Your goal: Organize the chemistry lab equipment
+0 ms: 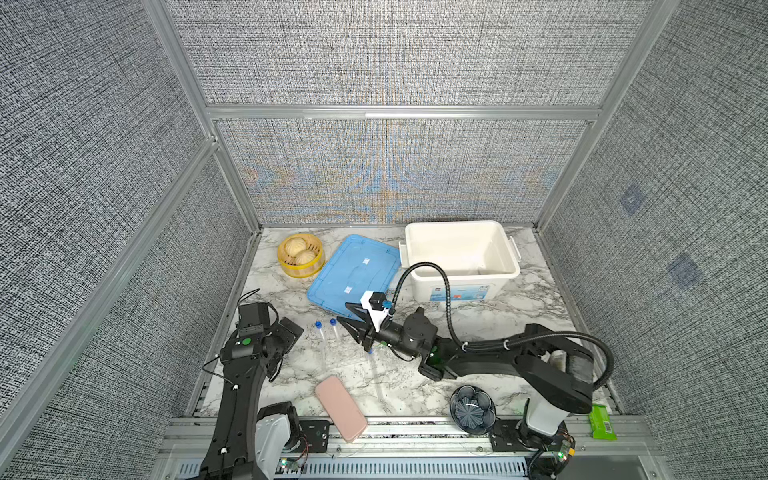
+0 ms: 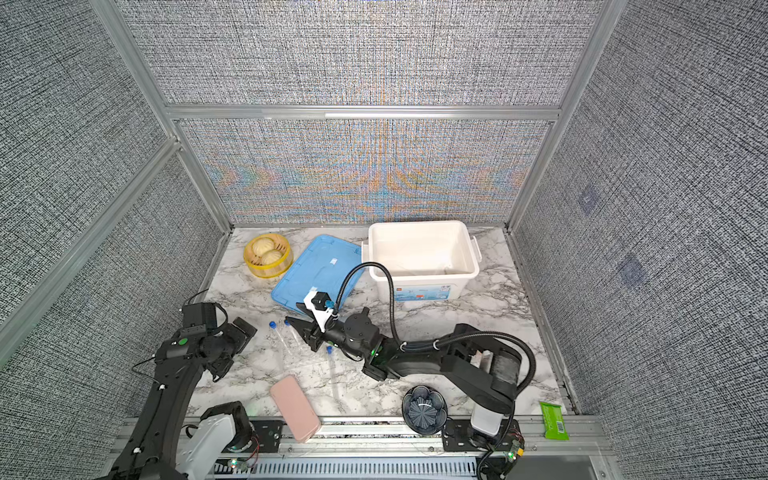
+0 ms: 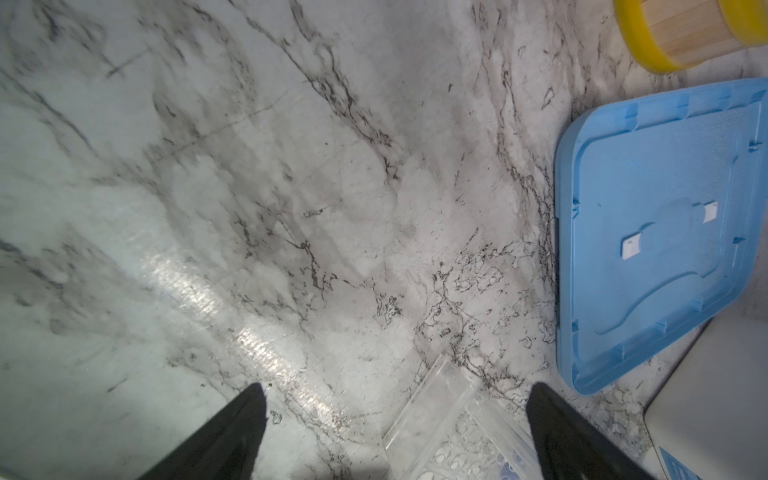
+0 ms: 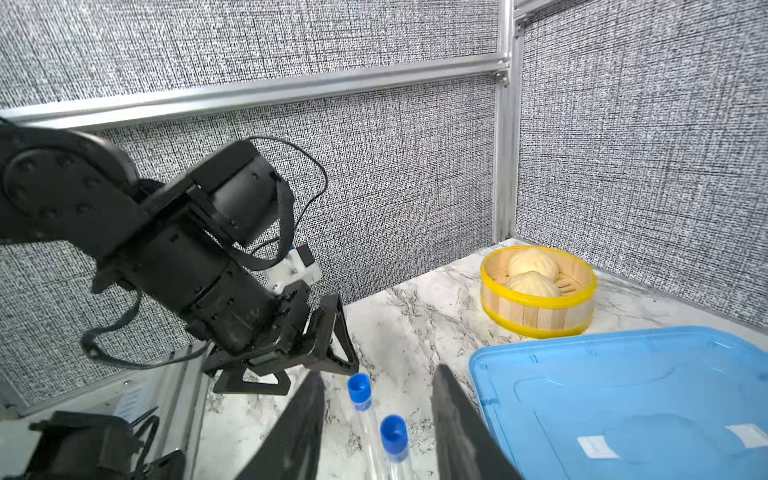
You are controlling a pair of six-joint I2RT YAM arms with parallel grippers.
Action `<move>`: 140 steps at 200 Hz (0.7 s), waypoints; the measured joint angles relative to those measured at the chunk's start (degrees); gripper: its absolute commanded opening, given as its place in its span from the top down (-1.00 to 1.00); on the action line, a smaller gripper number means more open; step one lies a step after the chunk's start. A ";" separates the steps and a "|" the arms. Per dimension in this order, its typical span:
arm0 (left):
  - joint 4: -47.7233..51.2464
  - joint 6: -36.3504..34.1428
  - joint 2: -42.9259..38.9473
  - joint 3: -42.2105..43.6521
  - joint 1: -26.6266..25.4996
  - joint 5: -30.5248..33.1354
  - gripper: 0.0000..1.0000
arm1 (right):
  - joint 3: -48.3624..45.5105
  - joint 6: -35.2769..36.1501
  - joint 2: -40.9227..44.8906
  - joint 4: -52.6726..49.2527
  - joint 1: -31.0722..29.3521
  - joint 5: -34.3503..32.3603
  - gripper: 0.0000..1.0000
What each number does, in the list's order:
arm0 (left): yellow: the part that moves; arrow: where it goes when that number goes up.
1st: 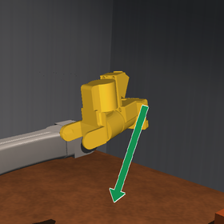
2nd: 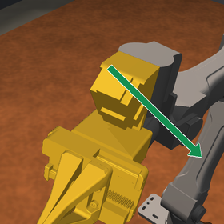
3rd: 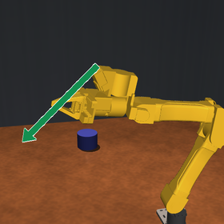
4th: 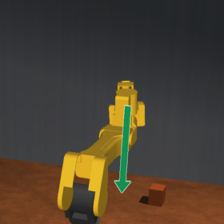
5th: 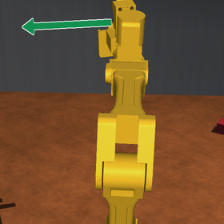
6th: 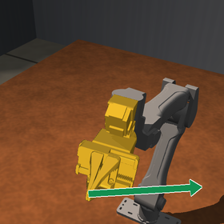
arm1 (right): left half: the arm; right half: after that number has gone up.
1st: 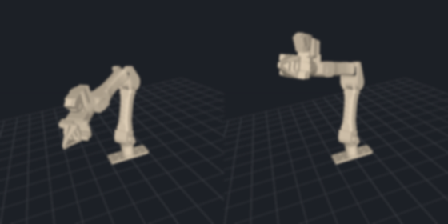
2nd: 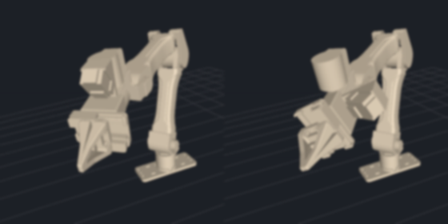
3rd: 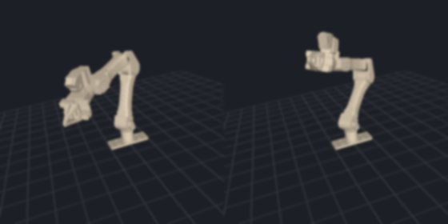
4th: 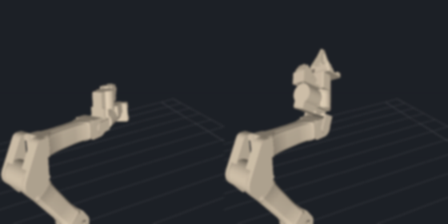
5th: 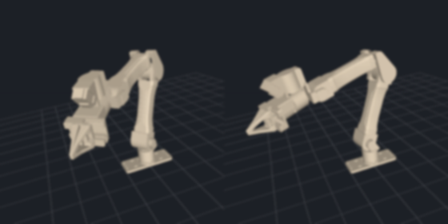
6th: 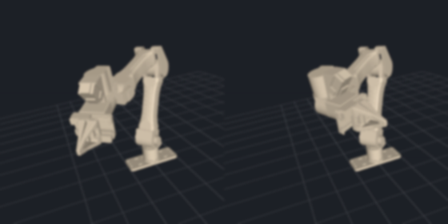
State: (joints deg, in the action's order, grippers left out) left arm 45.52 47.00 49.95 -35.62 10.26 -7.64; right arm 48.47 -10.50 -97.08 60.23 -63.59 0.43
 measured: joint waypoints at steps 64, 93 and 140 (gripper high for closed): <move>-0.72 1.05 -0.94 0.35 0.11 0.07 -0.98 | -4.70 -6.67 13.05 -26.27 2.71 -4.11 -0.12; -0.79 1.27 -1.42 -0.44 0.28 0.17 -0.98 | -5.05 -7.32 15.13 -42.10 3.89 -6.10 -0.17; -0.39 1.97 -3.52 0.52 0.39 1.25 -0.98 | -4.59 -3.74 12.96 -57.64 4.04 0.59 -0.29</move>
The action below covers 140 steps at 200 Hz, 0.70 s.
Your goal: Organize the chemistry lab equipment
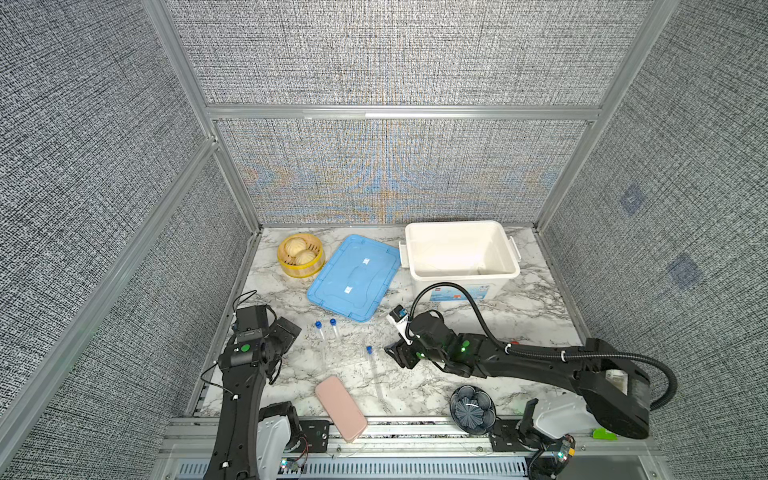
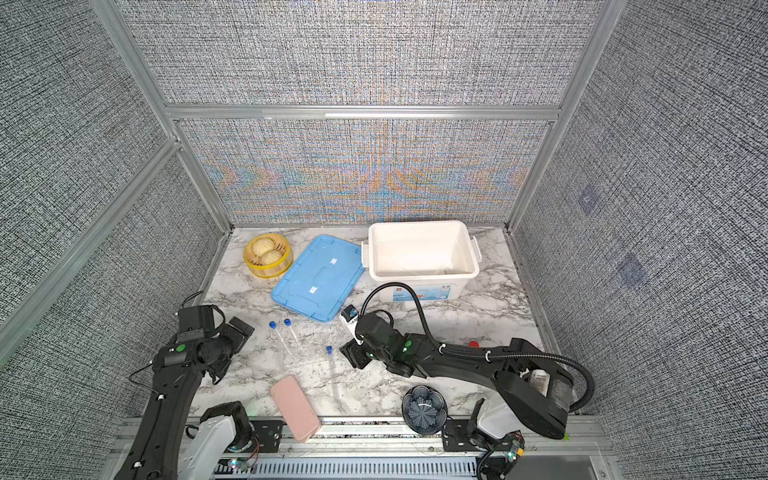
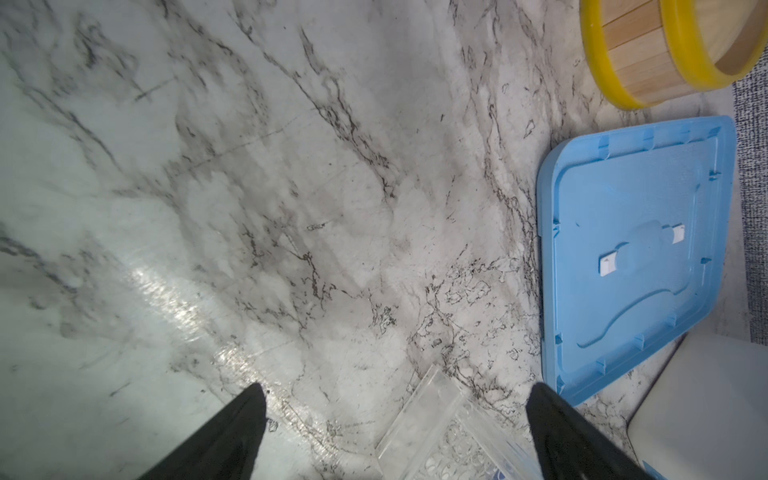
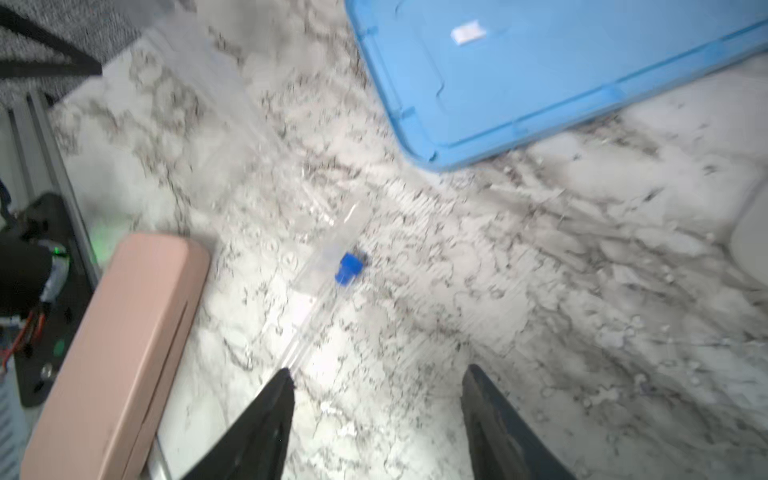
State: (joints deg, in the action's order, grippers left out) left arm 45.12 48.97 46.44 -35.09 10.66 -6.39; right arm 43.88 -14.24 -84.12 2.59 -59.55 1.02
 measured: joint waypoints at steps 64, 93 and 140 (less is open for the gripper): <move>0.50 0.59 -0.98 -0.42 0.15 0.00 -0.98 | 4.72 3.85 -7.43 -5.81 -4.76 5.38 -0.58; 0.87 0.61 -1.55 -0.46 0.22 0.00 -0.97 | 7.10 5.25 -9.88 -6.58 -7.67 3.26 -0.70; 0.94 0.85 -1.25 0.00 0.22 -0.07 -0.98 | 8.85 6.69 -14.43 -7.56 -10.64 -2.91 -0.70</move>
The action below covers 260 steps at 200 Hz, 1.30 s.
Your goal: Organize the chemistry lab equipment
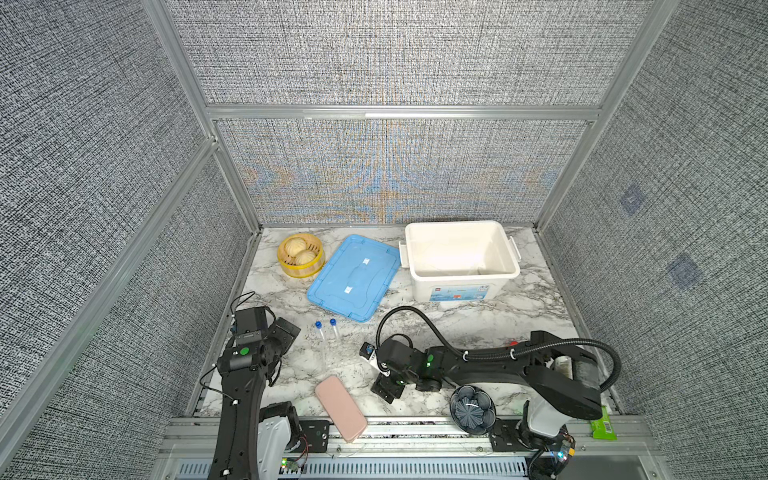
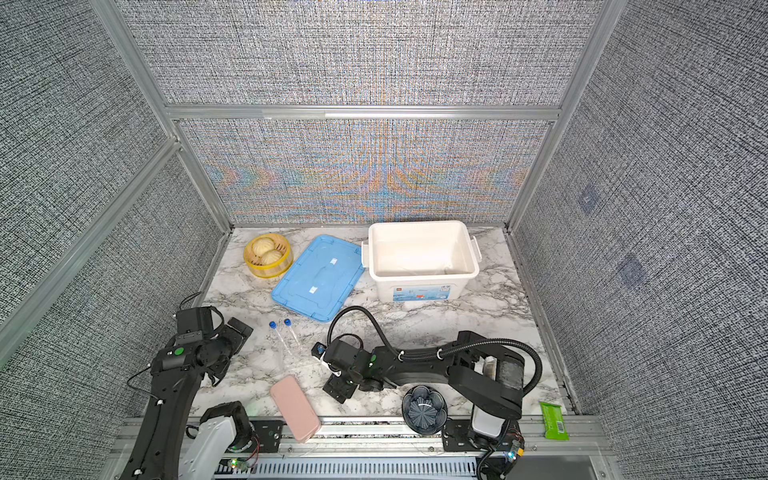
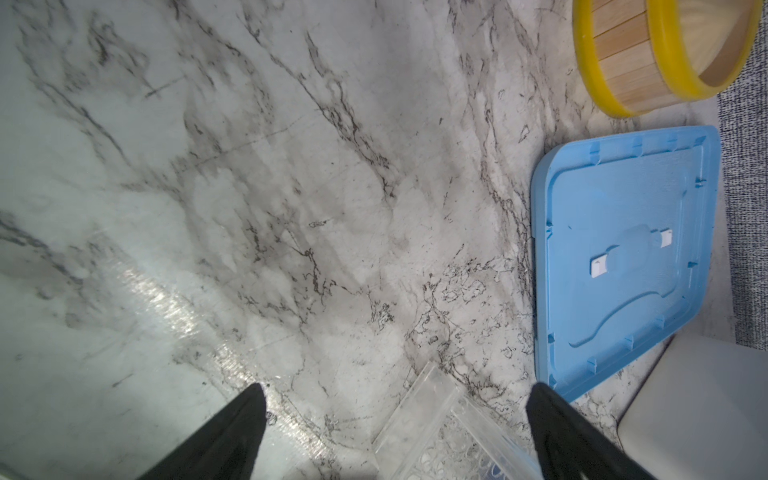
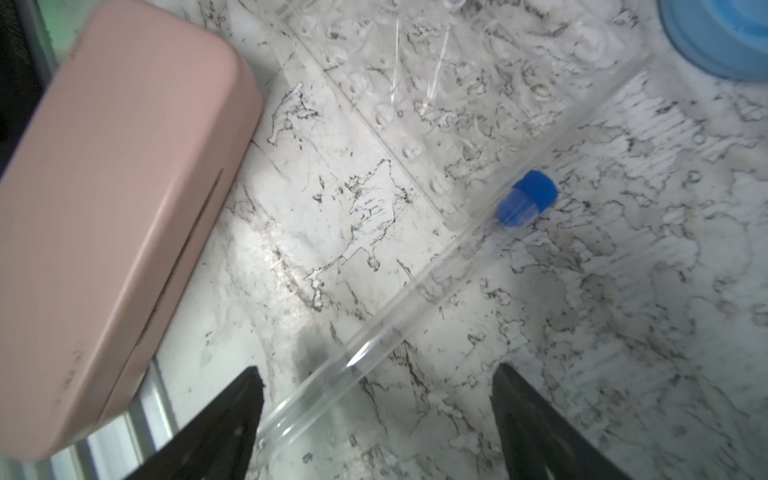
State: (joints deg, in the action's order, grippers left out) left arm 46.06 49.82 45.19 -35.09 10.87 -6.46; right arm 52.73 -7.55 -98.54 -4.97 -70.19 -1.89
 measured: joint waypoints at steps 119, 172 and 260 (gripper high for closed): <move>-1.68 0.11 2.95 1.05 0.04 -0.87 -0.98 | -1.95 -4.26 1.22 -4.26 5.31 -11.28 -0.61; -3.10 0.09 3.85 1.57 0.04 -1.42 -0.97 | 6.08 -6.03 -5.57 -6.80 8.96 -5.62 -0.14; -3.13 -0.33 3.45 1.60 0.20 -1.27 -0.98 | 15.17 -8.59 -12.37 -8.26 11.32 -2.82 0.45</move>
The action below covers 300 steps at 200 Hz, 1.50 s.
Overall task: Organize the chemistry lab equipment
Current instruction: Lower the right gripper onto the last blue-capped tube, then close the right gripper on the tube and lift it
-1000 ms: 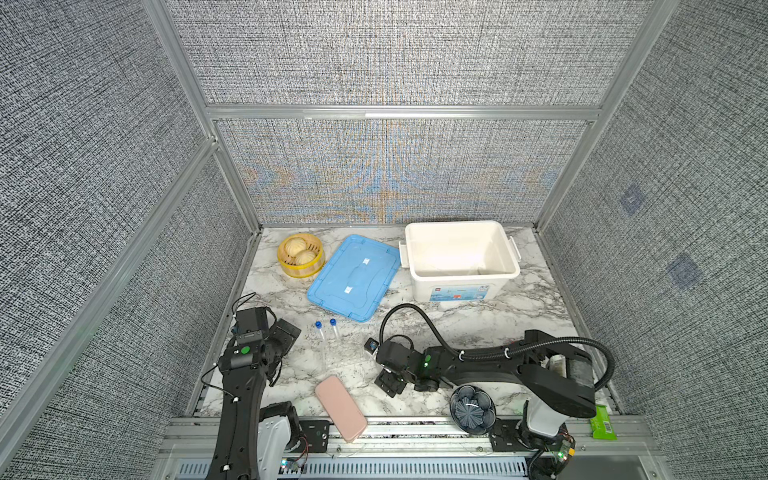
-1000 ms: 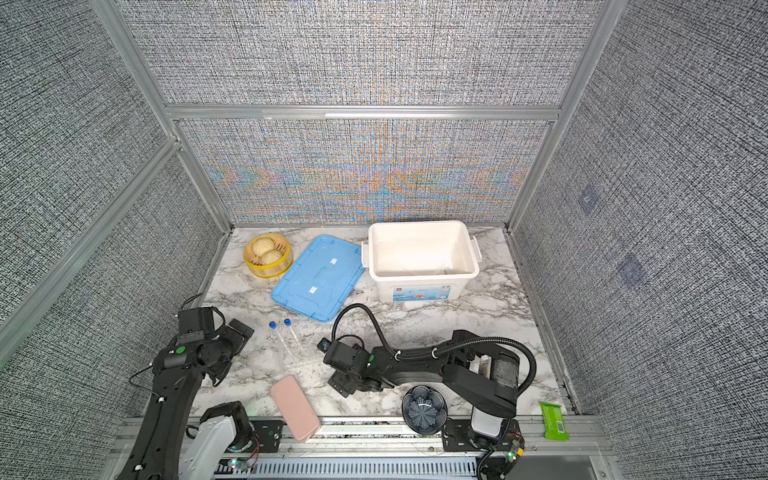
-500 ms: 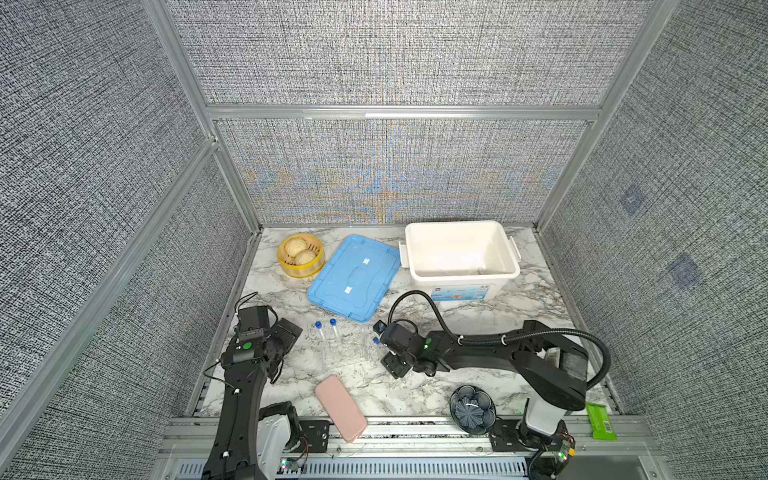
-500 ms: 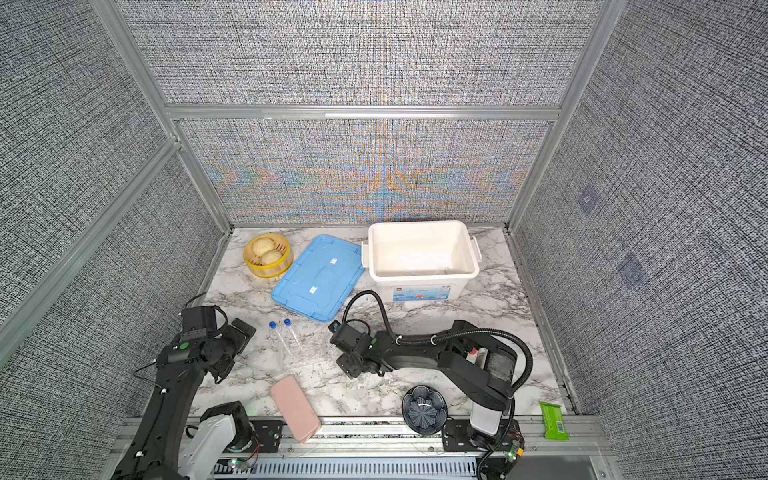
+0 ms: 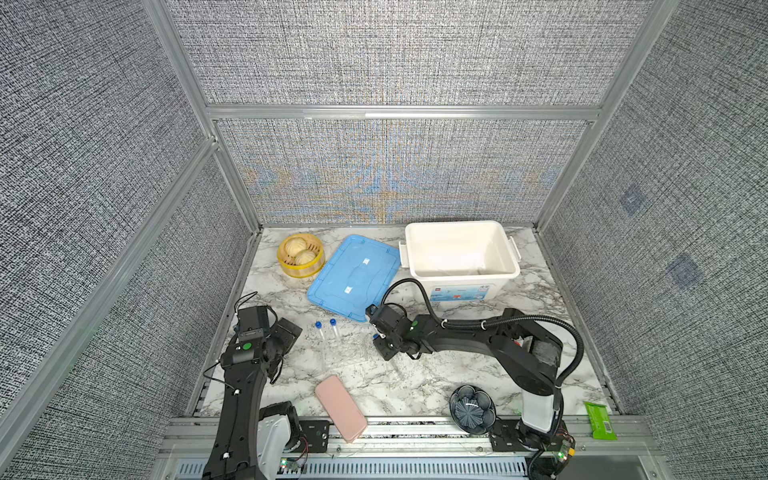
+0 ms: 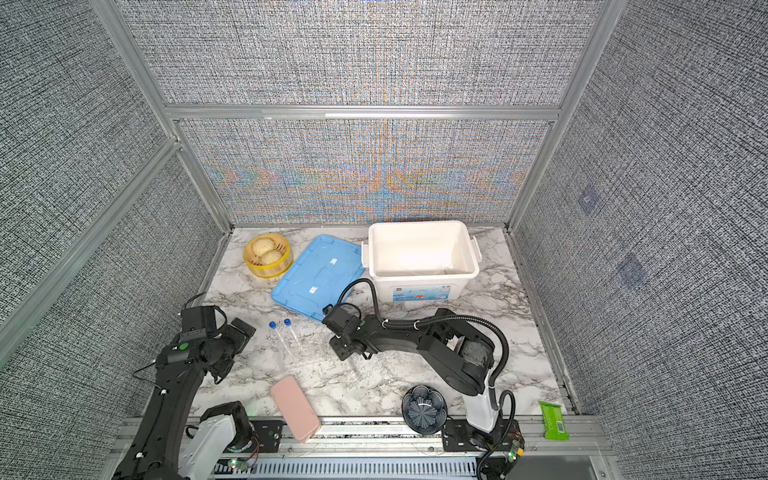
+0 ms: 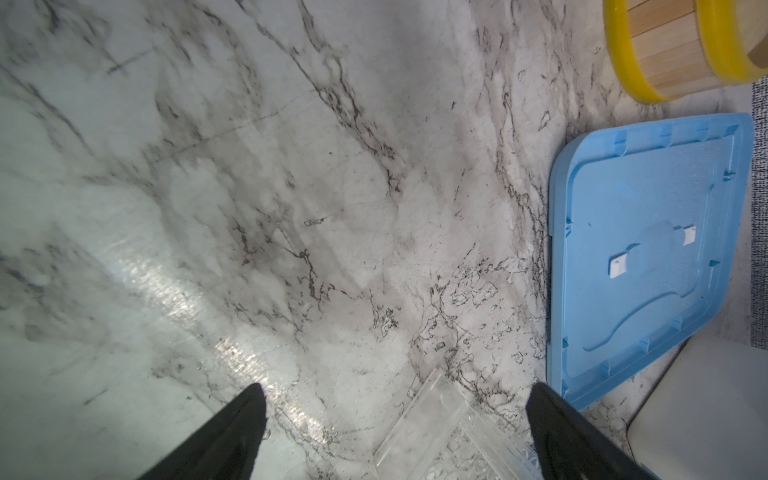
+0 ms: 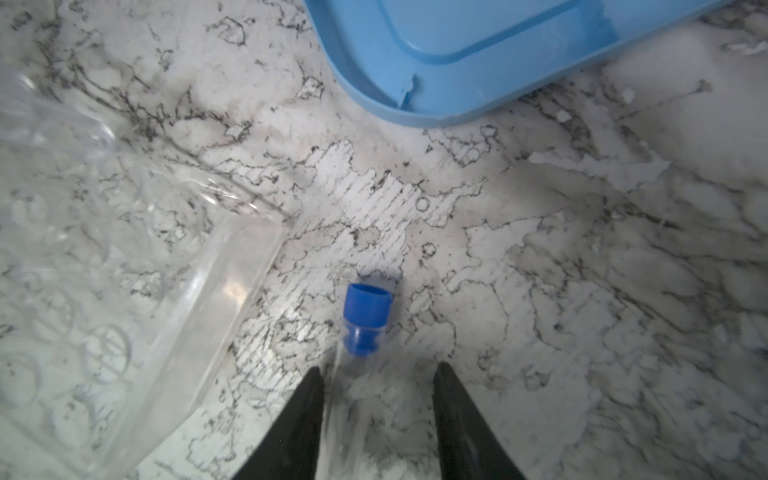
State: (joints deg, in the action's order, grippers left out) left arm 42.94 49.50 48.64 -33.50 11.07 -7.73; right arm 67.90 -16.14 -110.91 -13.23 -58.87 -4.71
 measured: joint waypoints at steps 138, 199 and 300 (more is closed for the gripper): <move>0.13 -0.04 -1.53 0.68 0.28 -0.20 -0.97 | 3.10 -1.33 -2.03 -1.40 0.76 2.56 0.46; 0.46 -0.02 -1.75 0.76 0.26 -0.17 -0.98 | 4.72 -2.45 -2.97 -2.58 0.85 2.12 0.41; 0.48 0.13 -3.02 1.79 0.26 -0.33 -0.98 | 6.73 -4.26 -4.37 -4.04 0.76 0.15 0.60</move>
State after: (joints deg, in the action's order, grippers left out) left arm 43.42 49.63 45.63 -31.70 11.33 -8.05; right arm 74.63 -20.40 -115.28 -17.28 -58.11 -4.56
